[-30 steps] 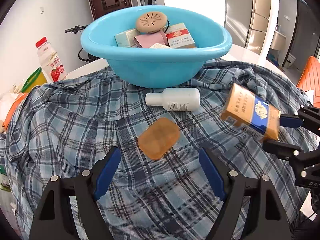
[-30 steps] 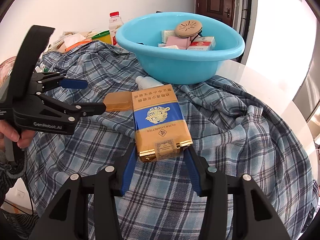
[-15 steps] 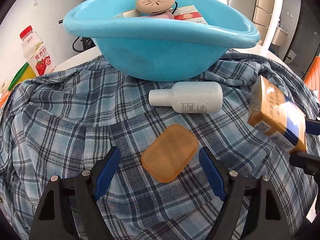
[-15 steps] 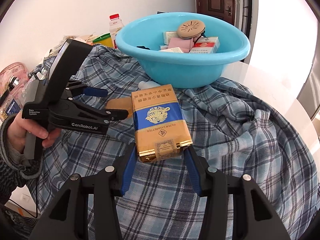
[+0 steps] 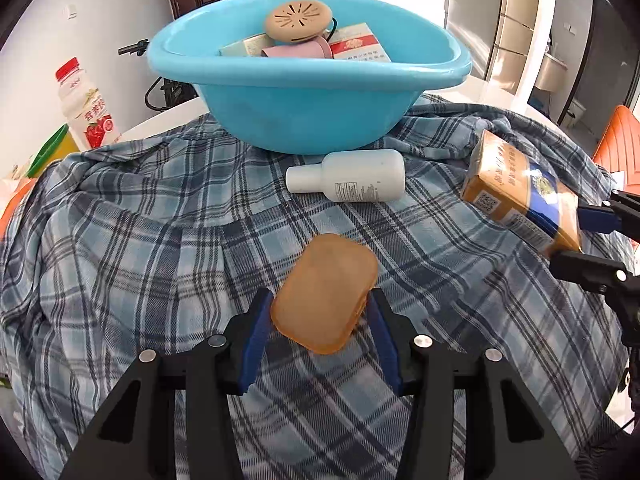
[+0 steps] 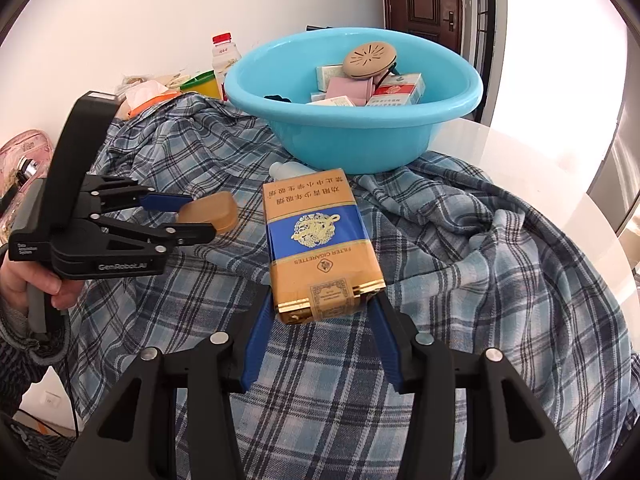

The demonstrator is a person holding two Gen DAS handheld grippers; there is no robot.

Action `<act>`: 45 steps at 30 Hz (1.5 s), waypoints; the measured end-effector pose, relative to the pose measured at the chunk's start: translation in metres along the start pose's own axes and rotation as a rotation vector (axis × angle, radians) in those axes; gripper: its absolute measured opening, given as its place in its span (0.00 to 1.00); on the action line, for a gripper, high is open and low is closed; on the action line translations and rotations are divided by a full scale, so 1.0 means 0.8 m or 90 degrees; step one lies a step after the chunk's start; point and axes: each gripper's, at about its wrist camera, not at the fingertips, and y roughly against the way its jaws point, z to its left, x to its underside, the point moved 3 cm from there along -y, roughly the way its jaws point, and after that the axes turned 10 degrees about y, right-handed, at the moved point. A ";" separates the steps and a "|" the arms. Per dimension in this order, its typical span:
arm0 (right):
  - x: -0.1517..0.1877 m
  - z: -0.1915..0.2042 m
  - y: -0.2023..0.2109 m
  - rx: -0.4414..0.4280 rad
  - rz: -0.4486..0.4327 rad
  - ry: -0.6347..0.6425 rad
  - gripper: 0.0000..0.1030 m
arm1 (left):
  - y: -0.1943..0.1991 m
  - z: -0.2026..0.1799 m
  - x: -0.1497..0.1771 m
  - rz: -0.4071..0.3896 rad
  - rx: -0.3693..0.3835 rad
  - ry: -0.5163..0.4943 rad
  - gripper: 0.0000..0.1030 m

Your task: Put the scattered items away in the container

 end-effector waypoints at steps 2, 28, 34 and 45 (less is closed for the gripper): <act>0.001 0.002 0.005 -0.001 -0.004 0.001 0.45 | 0.011 -0.001 0.010 -0.001 -0.004 0.000 0.49; -0.042 -0.008 0.051 0.006 -0.069 0.026 0.45 | 0.083 -0.030 -0.035 -0.089 -0.031 -0.005 0.49; -0.088 -0.026 0.056 0.019 -0.092 0.039 0.45 | 0.086 -0.028 -0.091 -0.112 -0.029 0.010 0.49; -0.168 -0.084 0.026 0.053 -0.097 0.034 0.45 | 0.060 -0.007 -0.202 -0.140 -0.061 0.024 0.49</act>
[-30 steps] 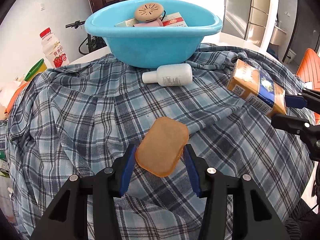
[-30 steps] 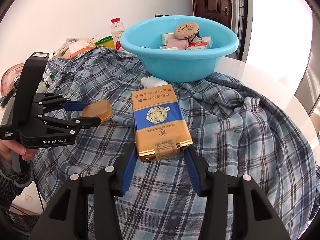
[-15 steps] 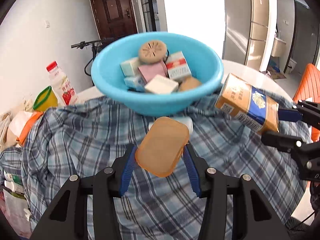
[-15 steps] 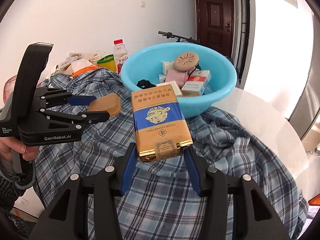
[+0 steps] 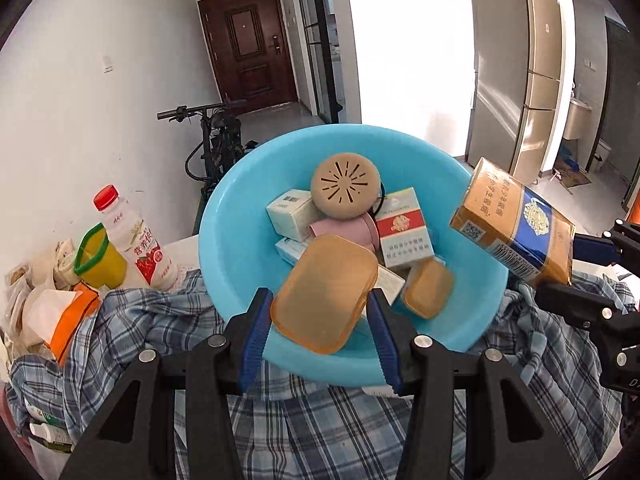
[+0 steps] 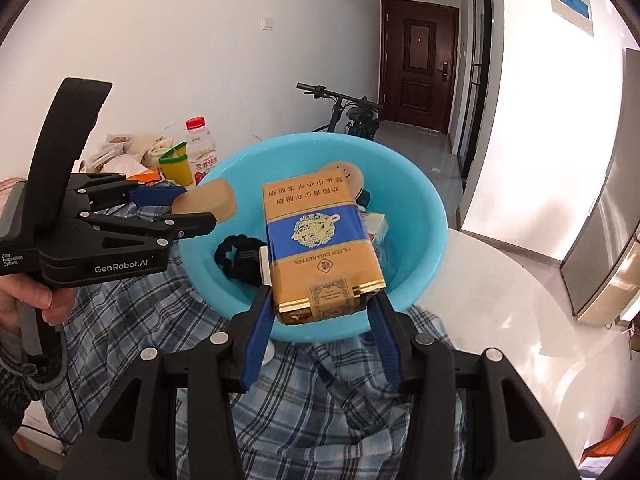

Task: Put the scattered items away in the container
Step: 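Carry the soap box and cigarette pack over the blue basin with both grippers, then lower the soap box and pack into the basin and open both grippers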

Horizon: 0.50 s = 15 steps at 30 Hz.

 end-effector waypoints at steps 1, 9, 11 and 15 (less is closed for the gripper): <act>-0.007 -0.006 -0.005 -0.002 -0.001 -0.004 0.45 | -0.008 0.002 -0.008 0.005 0.000 0.002 0.49; -0.054 -0.053 -0.052 -0.004 -0.002 -0.044 0.45 | -0.070 0.018 -0.054 0.032 -0.001 0.024 0.49; -0.058 -0.063 -0.064 -0.005 0.000 -0.052 0.45 | -0.087 0.024 -0.065 0.037 -0.007 0.026 0.49; -0.063 -0.074 -0.090 -0.011 0.007 -0.062 0.45 | -0.120 0.033 -0.082 0.053 -0.017 0.022 0.49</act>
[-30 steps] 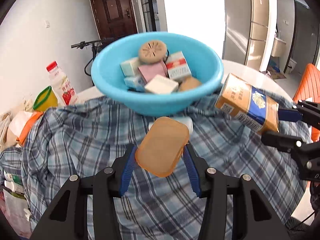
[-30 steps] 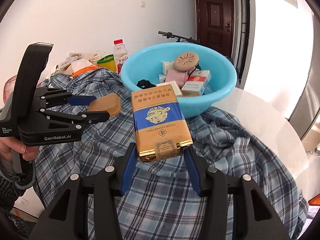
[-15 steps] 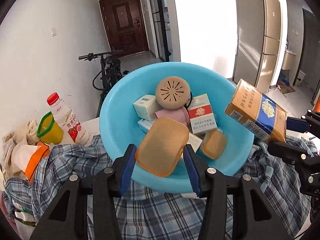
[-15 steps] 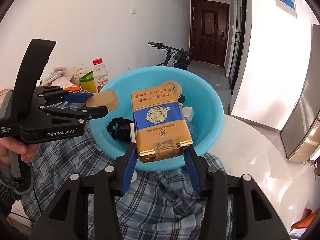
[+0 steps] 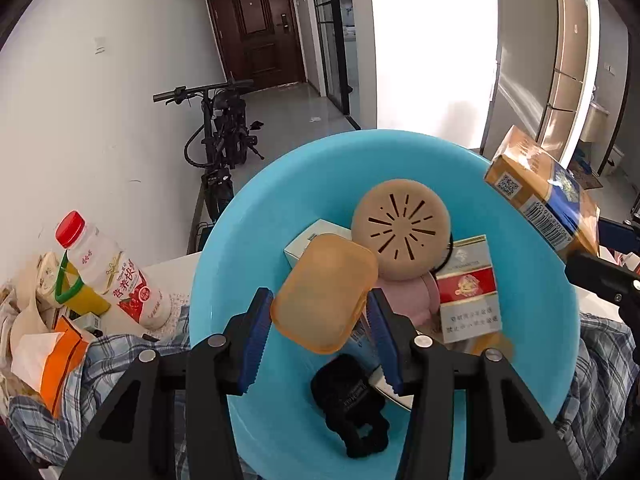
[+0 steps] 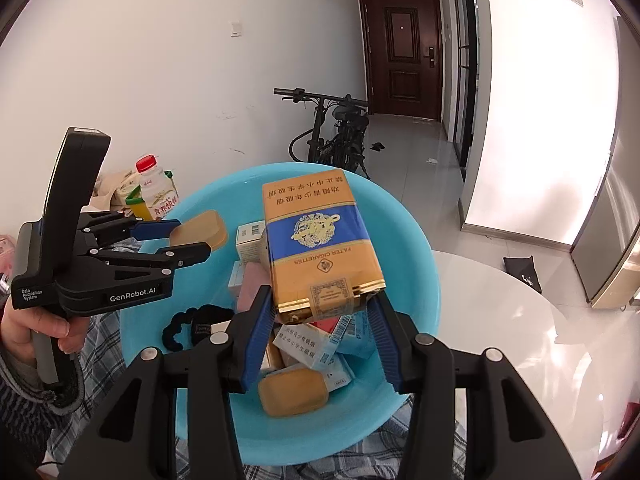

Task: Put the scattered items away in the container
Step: 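Lower the soap box and pack into the basin and open both grippers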

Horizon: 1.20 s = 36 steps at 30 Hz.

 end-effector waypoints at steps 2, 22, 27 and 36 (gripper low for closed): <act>0.000 -0.004 -0.011 -0.003 0.004 -0.004 0.45 | -0.016 0.001 -0.009 0.009 0.001 -0.001 0.49; -0.005 -0.023 -0.033 -0.003 0.011 -0.010 0.45 | -0.090 0.004 -0.065 0.050 0.005 0.014 0.64; -0.009 -0.021 -0.035 -0.002 0.011 -0.008 0.45 | -0.078 0.005 -0.067 0.031 0.018 0.020 0.77; -0.017 -0.025 -0.048 -0.050 0.025 -0.040 0.45 | -0.023 -0.007 -0.035 -0.024 -0.004 -0.024 0.79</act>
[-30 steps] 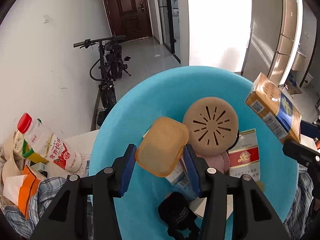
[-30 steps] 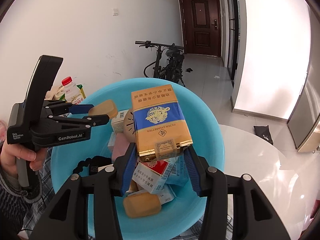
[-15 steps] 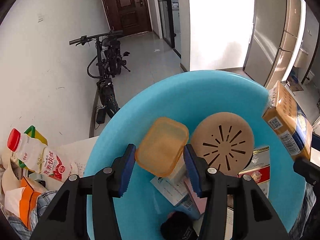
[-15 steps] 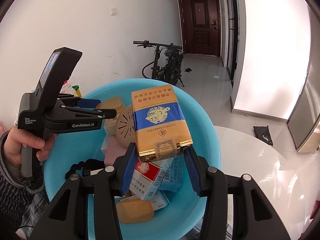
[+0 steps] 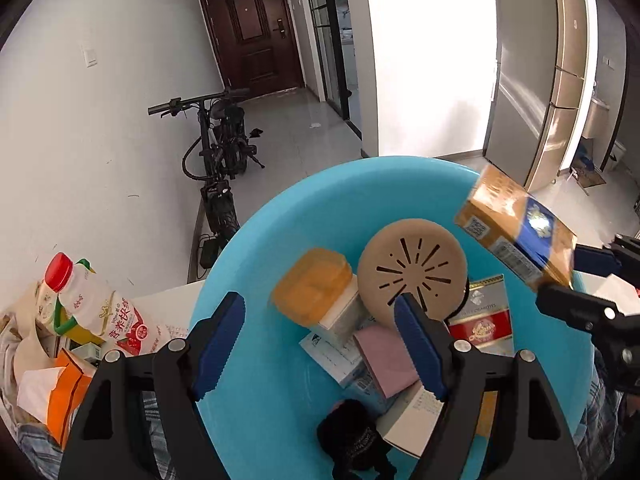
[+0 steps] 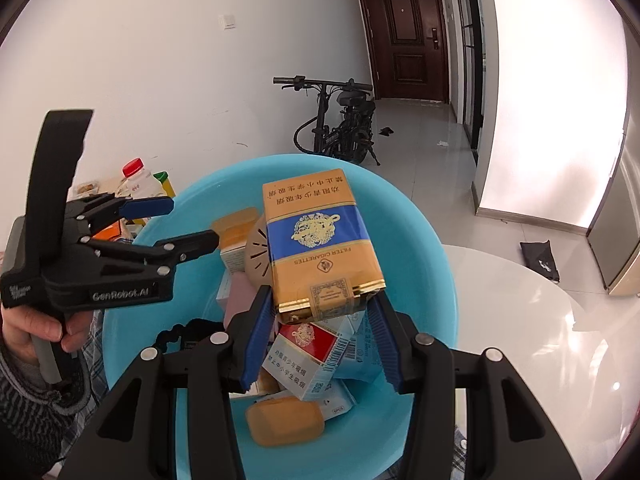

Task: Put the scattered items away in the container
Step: 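Lower the soap box and pack into the basin and open both grippers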

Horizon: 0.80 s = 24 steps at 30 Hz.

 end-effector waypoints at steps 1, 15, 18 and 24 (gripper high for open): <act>-0.001 -0.001 -0.003 -0.009 0.003 -0.008 0.45 | 0.005 -0.003 0.005 -0.003 0.002 -0.004 0.81; 0.006 -0.028 -0.025 -0.038 0.034 -0.084 0.52 | 0.037 -0.016 0.028 -0.006 0.024 -0.024 0.81; 0.003 -0.023 -0.019 0.000 0.034 -0.052 0.53 | 0.036 -0.012 0.031 -0.002 0.023 -0.022 0.81; -0.003 -0.012 0.001 0.036 0.024 -0.008 0.60 | 0.039 -0.017 0.036 0.004 0.028 -0.027 0.81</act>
